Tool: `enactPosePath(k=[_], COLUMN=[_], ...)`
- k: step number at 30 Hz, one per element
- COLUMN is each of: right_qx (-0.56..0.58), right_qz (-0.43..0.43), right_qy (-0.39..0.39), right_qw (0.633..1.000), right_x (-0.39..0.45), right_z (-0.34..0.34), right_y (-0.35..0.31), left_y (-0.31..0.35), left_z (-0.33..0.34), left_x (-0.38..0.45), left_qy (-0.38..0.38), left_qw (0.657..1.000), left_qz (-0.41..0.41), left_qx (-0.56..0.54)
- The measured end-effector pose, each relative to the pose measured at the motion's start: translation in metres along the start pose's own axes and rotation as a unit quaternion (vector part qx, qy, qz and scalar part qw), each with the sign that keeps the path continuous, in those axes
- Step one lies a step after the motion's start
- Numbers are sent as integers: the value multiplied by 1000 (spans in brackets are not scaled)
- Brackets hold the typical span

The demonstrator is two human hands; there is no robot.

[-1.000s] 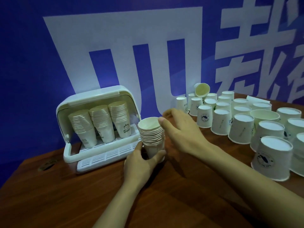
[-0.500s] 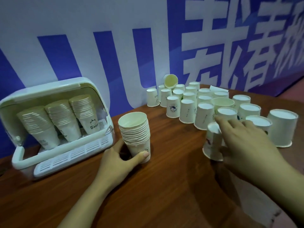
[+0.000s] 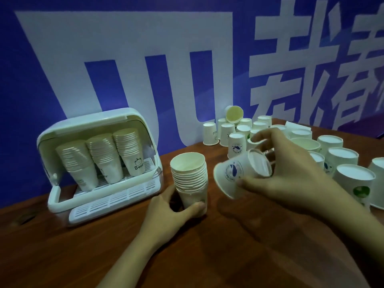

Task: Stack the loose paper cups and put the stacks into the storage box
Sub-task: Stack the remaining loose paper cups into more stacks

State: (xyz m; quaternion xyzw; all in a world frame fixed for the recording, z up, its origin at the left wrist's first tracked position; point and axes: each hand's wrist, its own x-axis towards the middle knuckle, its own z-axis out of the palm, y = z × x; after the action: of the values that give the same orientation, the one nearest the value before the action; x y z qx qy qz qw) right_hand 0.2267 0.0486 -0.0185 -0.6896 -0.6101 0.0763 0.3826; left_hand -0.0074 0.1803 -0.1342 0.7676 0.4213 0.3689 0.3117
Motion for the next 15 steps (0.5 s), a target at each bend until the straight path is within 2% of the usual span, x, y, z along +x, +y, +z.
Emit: enactPosePath(k=[4, 7, 12, 15], right_qx=[94, 109, 181, 127], right_qz=[-82, -101, -73, -66], right_qy=[108, 162, 101, 86], right_qw=[986, 976, 975, 986], right_x=[25, 43, 47, 46], right_z=[25, 52, 81, 92], right_y=[-25, -39, -35, -27], left_y=[2, 3, -3, -3], left_z=[0, 1, 1, 1], left_x=[-2, -1, 1, 3], left_qy=[-1, 6, 8, 4], left_qw=[1000, 1000, 1000, 1000], left_qz=[0, 8, 6, 9], left_qx=[-13, -7, 2, -5])
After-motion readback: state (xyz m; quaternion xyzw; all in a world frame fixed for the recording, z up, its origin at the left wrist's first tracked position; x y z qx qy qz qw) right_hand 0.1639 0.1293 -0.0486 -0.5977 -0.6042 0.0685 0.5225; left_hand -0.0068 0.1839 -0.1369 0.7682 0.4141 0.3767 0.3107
